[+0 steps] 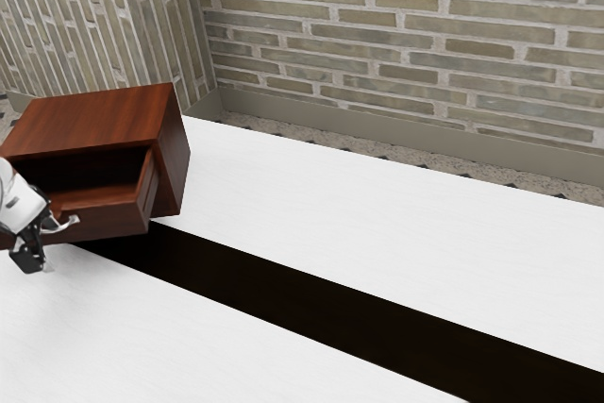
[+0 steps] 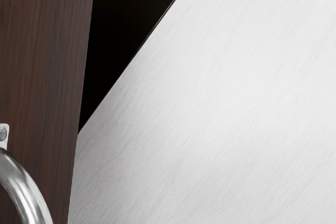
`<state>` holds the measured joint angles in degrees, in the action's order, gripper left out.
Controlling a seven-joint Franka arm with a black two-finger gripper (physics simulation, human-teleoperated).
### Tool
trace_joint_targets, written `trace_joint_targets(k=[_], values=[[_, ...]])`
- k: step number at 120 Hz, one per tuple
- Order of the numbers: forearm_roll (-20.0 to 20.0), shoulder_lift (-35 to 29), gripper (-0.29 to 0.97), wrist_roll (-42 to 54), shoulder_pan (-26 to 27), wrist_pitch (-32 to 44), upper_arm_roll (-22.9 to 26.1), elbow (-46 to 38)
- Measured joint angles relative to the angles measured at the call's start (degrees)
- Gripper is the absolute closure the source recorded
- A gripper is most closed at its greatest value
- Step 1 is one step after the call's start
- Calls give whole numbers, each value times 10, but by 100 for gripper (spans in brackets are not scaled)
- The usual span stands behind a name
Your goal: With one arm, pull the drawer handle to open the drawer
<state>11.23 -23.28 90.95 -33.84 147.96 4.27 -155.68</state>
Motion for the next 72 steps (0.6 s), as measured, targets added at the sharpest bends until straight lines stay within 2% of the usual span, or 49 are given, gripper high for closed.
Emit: trace_joint_targets(k=[45,62,72], values=[[3,-23,0,-2,0,-7,4,2],[5,-101,0,-3,2,-75,11,23],[22,-146,0,-5,26,-136,11,55]])
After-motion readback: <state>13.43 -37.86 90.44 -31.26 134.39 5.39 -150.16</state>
